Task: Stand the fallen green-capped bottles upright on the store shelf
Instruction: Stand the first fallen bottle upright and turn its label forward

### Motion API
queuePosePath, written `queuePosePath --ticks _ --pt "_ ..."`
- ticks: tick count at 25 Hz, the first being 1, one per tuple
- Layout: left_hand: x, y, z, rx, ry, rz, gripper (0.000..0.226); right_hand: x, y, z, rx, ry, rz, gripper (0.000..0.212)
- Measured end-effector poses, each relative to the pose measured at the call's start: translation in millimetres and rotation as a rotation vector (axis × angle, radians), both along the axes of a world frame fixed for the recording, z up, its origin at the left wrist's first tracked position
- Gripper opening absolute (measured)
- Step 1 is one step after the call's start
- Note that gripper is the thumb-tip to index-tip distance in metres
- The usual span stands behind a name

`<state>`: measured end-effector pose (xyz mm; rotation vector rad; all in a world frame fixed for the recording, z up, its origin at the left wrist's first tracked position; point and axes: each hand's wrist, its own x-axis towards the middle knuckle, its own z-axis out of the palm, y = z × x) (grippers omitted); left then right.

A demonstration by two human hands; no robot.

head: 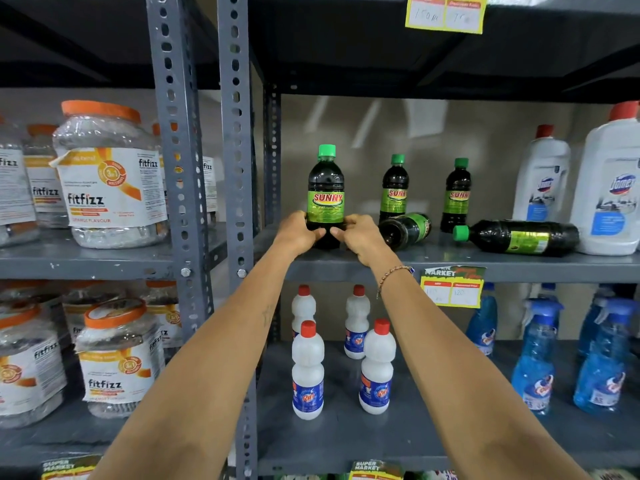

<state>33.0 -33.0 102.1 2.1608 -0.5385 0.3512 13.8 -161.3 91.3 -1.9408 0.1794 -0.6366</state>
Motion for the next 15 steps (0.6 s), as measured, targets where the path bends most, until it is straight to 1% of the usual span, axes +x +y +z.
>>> queuePosePath --ticks 3,8,11,13,15 --pt "-4 4 -6 -0.01 -0.02 -0.005 0.038 -13 3 -1 -0.083 -0.026 -0.021 0.037" --pt "-20 16 -15 -0.058 -0.097 -0.029 0.042 -36 7 -4 -0.118 -0.07 0.011 0.036" --pt "-26 18 -15 -0.103 -0.097 -0.028 0.046 -38 5 -4 -0.081 -0.104 0.029 0.033" --pt "-50 33 -18 -0.128 -0.094 -0.052 0.05 -62 15 -8 -0.057 -0.111 0.062 0.035" --pt "-49 32 -18 -0.137 -0.087 -0.069 0.052 -63 15 -9 -0.03 -0.119 0.072 0.036"
